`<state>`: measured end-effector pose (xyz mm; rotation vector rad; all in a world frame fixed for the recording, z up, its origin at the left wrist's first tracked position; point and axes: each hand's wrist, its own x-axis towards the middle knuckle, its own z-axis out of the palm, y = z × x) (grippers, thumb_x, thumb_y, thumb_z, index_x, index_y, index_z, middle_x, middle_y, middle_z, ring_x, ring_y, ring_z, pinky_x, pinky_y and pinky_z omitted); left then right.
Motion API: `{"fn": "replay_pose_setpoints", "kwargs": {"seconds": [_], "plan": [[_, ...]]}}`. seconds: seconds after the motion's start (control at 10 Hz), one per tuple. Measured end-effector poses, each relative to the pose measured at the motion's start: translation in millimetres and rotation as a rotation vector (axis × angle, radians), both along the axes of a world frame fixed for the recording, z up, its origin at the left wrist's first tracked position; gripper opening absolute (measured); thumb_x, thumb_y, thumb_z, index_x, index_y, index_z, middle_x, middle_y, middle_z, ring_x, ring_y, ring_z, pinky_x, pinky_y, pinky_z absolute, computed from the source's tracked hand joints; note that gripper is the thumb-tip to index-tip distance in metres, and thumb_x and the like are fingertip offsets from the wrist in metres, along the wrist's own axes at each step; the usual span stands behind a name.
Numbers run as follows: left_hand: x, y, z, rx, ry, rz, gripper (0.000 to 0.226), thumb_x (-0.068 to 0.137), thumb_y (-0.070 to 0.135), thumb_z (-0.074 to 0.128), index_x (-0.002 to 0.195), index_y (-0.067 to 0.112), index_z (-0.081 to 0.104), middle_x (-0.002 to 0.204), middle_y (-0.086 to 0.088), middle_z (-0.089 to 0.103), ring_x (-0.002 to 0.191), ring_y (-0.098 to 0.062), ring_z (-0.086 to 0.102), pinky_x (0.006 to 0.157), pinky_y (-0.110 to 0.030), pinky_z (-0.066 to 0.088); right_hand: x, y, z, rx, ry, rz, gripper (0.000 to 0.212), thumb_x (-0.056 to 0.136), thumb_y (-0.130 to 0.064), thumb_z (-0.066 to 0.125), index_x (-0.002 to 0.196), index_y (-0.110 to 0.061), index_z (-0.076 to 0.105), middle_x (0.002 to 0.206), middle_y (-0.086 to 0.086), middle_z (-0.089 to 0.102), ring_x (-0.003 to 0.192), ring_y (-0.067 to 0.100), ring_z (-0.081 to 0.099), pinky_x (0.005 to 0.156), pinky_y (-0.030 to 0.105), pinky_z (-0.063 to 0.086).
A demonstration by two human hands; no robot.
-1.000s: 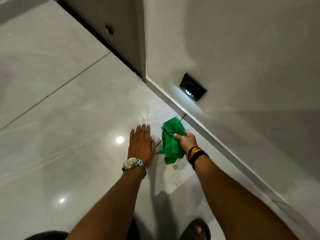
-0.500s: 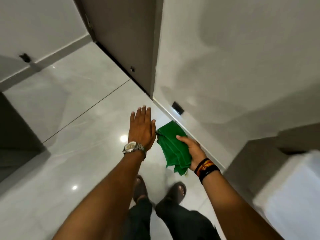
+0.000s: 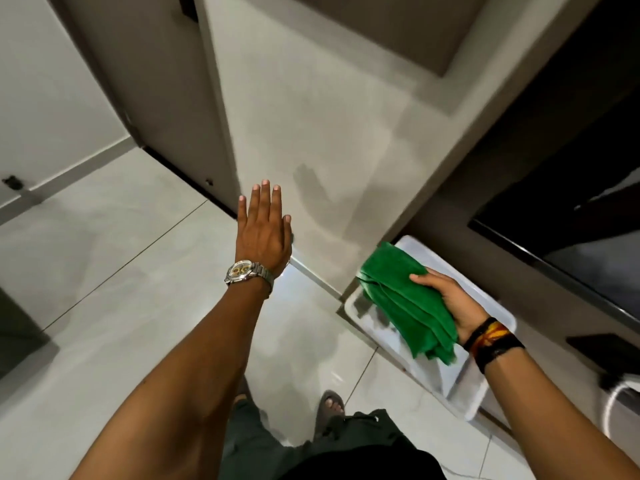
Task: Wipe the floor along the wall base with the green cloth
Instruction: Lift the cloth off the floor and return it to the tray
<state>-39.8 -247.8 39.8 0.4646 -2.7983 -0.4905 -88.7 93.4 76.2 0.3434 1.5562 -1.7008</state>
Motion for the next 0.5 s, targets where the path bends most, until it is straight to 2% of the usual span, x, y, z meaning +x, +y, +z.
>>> {"fn": "replay_pose_setpoints", "kwargs": {"seconds": [0.1,0.2,0.3,0.4,0.5], "plan": [[6.6,29.7,6.2,-0.027,0.001,-0.002,0.061,0.108,0.032,0.026,0.165,0.007,0.022,0.174,-0.017,0.019,0.163,-0.033,0.013,0.133,-0.052,0.004,1.8,54.8,-7.3,0.038,-0.037,0.027,0.045,0.091,-0.018,0.069,0.133,-0.002,0.067,0.129,0.029,0.071,0.099,0.039,0.077,0.086,0.044,0.066],[12.7,49.7,11.4,-0.045,-0.007,0.01,0.062,0.108,0.033,0.025,0.164,0.007,0.023,0.174,-0.017,0.019,0.163,-0.033,0.013,0.133,-0.052,0.004,1.8,76.4,-25.4,0.137,-0.038,0.117,0.038,0.095,-0.013,0.068,0.132,-0.004,0.069,0.122,0.023,0.076,0.093,0.032,0.08,0.078,0.037,0.067],[20.7,64.4,23.2,-0.123,-0.024,0.019,0.06,0.11,0.03,0.031,0.164,0.007,0.022,0.174,-0.017,0.019,0.163,-0.034,0.013,0.133,-0.053,0.006,8.8,81.4,-42.0,0.322,0.147,0.27,0.041,0.093,-0.012,0.075,0.133,-0.015,0.069,0.124,0.013,0.077,0.101,0.023,0.078,0.077,0.024,0.063],[23.9,54.0,45.1,-0.195,-0.022,0.006,0.06,0.11,0.029,0.031,0.165,0.007,0.02,0.174,-0.017,0.017,0.163,-0.034,0.012,0.133,-0.053,0.004,16.0,84.0,-47.6,0.612,0.488,0.353,0.046,0.091,-0.015,0.08,0.135,-0.016,0.067,0.131,0.008,0.072,0.116,0.025,0.07,0.094,0.028,0.058],[18.9,36.3,84.5,-0.226,0.036,0.074,0.061,0.11,0.029,0.03,0.165,0.007,0.017,0.175,-0.016,0.015,0.163,-0.033,0.01,0.133,-0.053,0.002,36.9,89.2,-37.4,0.763,0.794,0.327,0.041,0.091,-0.031,0.078,0.131,-0.024,0.07,0.131,0.001,0.072,0.125,0.028,0.067,0.107,0.039,0.053]]}}
